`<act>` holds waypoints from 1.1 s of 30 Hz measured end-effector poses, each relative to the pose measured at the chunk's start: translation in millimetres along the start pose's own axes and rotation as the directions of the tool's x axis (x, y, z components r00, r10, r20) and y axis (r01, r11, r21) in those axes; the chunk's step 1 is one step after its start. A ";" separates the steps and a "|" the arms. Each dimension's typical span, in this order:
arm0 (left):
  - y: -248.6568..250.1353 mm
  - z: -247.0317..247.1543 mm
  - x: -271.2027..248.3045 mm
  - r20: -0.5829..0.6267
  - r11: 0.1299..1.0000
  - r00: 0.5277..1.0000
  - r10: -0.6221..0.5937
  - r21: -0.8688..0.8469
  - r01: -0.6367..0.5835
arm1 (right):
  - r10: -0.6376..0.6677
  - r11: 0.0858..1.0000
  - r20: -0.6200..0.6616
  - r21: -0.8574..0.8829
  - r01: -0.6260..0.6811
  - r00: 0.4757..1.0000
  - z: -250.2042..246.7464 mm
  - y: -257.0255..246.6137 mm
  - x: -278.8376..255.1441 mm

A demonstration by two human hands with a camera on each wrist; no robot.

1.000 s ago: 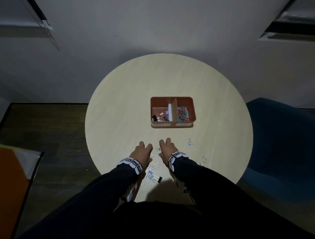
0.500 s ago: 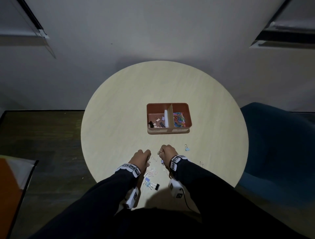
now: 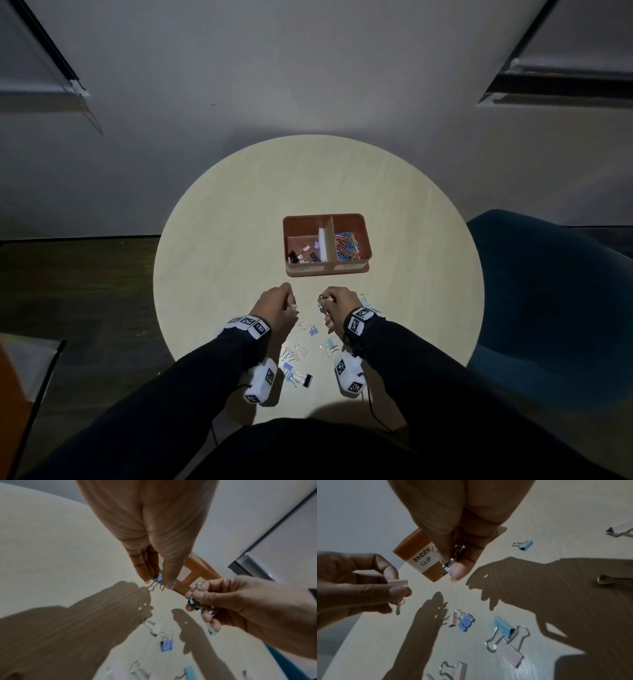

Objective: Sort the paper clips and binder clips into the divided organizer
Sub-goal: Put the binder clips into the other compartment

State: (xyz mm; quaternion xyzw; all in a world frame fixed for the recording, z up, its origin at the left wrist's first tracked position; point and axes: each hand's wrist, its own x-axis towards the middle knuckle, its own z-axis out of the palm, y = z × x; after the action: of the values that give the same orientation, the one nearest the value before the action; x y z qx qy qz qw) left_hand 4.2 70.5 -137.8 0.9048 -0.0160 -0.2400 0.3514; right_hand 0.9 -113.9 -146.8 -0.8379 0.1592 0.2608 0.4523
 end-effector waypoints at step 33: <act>57.1 -49.3 87.0 -0.190 0.966 0.973 0.128 0.245 -0.080 | -0.191 0.939 -0.078 -0.305 0.159 0.978 -45.1 -87.4 61.3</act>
State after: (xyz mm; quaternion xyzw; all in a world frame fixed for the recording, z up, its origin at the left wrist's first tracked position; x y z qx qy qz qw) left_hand 111.1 41.3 -106.5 0.9577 -0.0558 -0.1235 0.2537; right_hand 107.9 -106.4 -102.9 -0.9199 0.0668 0.1954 0.3335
